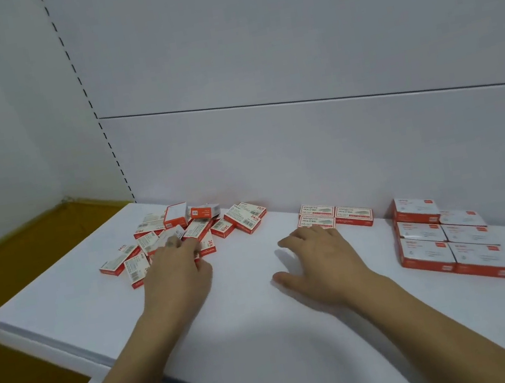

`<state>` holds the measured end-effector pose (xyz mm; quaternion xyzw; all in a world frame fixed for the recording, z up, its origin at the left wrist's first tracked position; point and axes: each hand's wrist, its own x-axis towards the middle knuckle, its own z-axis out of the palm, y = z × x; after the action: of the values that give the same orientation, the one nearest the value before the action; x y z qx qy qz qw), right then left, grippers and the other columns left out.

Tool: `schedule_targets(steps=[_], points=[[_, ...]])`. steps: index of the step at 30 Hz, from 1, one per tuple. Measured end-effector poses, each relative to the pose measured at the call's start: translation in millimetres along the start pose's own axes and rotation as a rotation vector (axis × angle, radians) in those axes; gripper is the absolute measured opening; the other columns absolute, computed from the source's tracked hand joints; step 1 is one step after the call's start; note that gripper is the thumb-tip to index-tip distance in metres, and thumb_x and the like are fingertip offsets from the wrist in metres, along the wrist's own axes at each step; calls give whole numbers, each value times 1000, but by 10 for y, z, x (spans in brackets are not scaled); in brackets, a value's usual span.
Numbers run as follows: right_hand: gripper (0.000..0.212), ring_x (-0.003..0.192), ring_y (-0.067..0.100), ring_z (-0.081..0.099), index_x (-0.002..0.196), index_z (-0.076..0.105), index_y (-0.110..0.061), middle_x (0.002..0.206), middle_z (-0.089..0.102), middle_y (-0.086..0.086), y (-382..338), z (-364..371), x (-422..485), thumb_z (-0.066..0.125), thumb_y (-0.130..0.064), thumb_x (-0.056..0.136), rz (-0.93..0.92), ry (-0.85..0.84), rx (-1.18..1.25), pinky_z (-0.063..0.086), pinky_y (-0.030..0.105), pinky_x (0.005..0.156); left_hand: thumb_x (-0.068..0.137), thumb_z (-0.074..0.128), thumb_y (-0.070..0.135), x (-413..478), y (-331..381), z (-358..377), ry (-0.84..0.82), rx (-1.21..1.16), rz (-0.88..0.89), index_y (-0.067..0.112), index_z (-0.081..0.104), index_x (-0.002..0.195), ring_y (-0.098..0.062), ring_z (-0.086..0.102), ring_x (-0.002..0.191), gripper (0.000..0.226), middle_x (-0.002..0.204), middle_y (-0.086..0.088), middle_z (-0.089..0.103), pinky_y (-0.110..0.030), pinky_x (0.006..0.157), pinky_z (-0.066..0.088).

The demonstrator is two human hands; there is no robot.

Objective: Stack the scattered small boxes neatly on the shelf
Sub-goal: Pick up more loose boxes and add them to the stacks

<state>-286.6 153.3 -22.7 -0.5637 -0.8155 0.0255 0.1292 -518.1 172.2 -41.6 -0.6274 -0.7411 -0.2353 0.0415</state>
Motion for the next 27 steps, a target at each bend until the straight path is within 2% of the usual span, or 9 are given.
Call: schedule_targets(steps=[3, 6, 9, 13, 18, 20, 22, 24, 27], points=[[62, 130, 18, 37, 139, 42, -29, 141, 45, -6, 84, -127, 3, 49, -61, 86, 4, 27, 2, 24, 33, 107, 88, 57, 30, 8, 110, -58, 66, -126, 77, 26, 65, 107, -10, 48, 94, 21, 111, 5, 58, -28, 79, 46], [64, 131, 17, 37, 140, 40, -31, 143, 43, -8, 167, -216, -62, 54, -60, 85, 11, 48, 20, 28, 32, 106, 86, 61, 22, -27, 305, -133, 46, -339, 219, 30, 66, 95, -6, 53, 92, 13, 103, 11, 57, -20, 77, 45], [68, 130, 16, 39, 142, 36, -35, 145, 40, -10, 255, -280, -183, 58, -60, 82, 32, 36, 18, 32, 33, 105, 84, 63, 16, -118, 578, -155, -48, -561, 377, 39, 62, 87, 2, 57, 91, 23, 97, 20, 58, -9, 75, 45], [69, 122, 11, 48, 141, 35, -40, 144, 43, -14, 448, -377, -370, 61, -61, 80, 120, 32, 147, 42, 36, 99, 85, 64, 9, -237, 990, -72, -107, -775, 495, 42, 63, 86, 4, 57, 98, 32, 95, 24, 60, -5, 77, 45], [46, 94, 0, 63, 134, 49, -35, 125, 58, -15, 820, -562, -548, 62, -42, 90, 244, 74, 555, 50, 25, 78, 83, 63, 2, -353, 1450, 59, -104, -951, 642, 24, 69, 92, -7, 60, 97, 24, 99, 17, 61, -10, 78, 48], [40, 87, 6, 66, 129, 55, -31, 113, 63, -14, 941, -564, -639, 65, -33, 90, 298, 99, 716, 54, 31, 72, 81, 61, 2, -380, 1603, 117, -123, -1000, 668, 23, 69, 91, -10, 61, 97, 24, 99, 15, 62, -14, 77, 49], [34, 84, 19, 68, 120, 61, -27, 100, 65, -9, 1022, -530, -737, 69, -25, 88, 367, 138, 851, 58, 41, 77, 80, 59, 2, -398, 1746, 186, -155, -1032, 690, 24, 69, 89, -12, 61, 98, 25, 99, 13, 63, -14, 74, 49], [35, 80, 19, 67, 118, 63, -23, 97, 65, -4, 1103, -499, -807, 72, -21, 85, 424, 193, 882, 58, 41, 79, 80, 57, 6, -388, 1871, 256, -191, -1021, 724, 25, 68, 90, -11, 60, 102, 24, 102, 13, 62, -12, 72, 47], [37, 81, 9, 63, 115, 63, -24, 104, 64, -7, 1209, -505, -850, 75, -17, 81, 455, 318, 759, 54, 23, 77, 81, 57, 12, -370, 2011, 376, -267, -991, 753, 27, 66, 100, -8, 56, 106, 26, 110, 14, 59, -13, 72, 47]])
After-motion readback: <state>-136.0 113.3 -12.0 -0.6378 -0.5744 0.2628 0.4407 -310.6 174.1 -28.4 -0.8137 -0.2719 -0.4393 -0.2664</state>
